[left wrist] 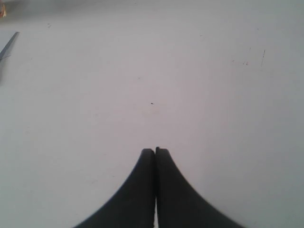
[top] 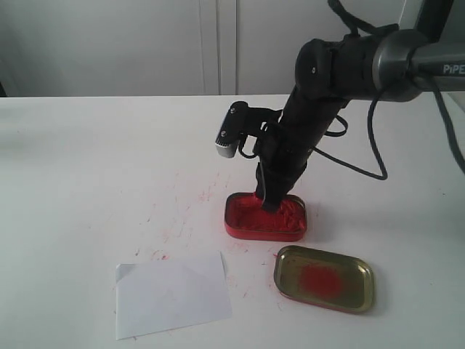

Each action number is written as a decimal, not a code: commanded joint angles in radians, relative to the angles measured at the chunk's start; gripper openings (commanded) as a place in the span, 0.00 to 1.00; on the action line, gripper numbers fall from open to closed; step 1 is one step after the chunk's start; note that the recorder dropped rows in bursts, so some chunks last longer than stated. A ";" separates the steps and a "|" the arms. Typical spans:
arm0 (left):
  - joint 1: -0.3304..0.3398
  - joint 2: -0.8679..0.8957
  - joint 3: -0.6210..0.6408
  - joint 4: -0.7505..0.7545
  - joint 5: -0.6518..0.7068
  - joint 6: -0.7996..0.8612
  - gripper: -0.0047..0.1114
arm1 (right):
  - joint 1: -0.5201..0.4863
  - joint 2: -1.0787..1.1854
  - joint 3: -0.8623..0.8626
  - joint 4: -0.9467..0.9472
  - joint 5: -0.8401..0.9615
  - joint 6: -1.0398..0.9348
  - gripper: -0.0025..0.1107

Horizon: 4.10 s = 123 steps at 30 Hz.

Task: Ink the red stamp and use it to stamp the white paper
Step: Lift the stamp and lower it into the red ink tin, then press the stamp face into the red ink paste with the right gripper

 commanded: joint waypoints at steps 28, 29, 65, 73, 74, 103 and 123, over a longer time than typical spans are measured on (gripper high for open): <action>0.004 -0.004 0.009 0.000 0.006 -0.001 0.04 | 0.000 0.084 -0.005 0.040 -0.044 0.011 0.02; 0.004 -0.004 0.009 0.000 0.006 -0.001 0.04 | 0.000 0.096 -0.005 0.037 -0.035 0.019 0.02; 0.004 -0.004 0.009 0.000 0.006 -0.001 0.04 | 0.000 0.129 -0.003 0.030 0.075 0.064 0.02; 0.004 -0.004 0.009 0.000 0.006 -0.001 0.04 | 0.000 0.063 -0.003 0.030 0.026 0.089 0.02; 0.004 -0.004 0.009 0.000 0.006 -0.001 0.04 | 0.000 0.058 -0.003 0.030 0.021 0.089 0.02; 0.004 -0.004 0.009 0.000 0.006 -0.001 0.04 | 0.000 0.058 -0.003 0.037 -0.033 0.134 0.02; 0.004 -0.004 0.009 0.000 0.006 -0.001 0.04 | 0.000 0.098 -0.003 0.031 -0.020 0.204 0.02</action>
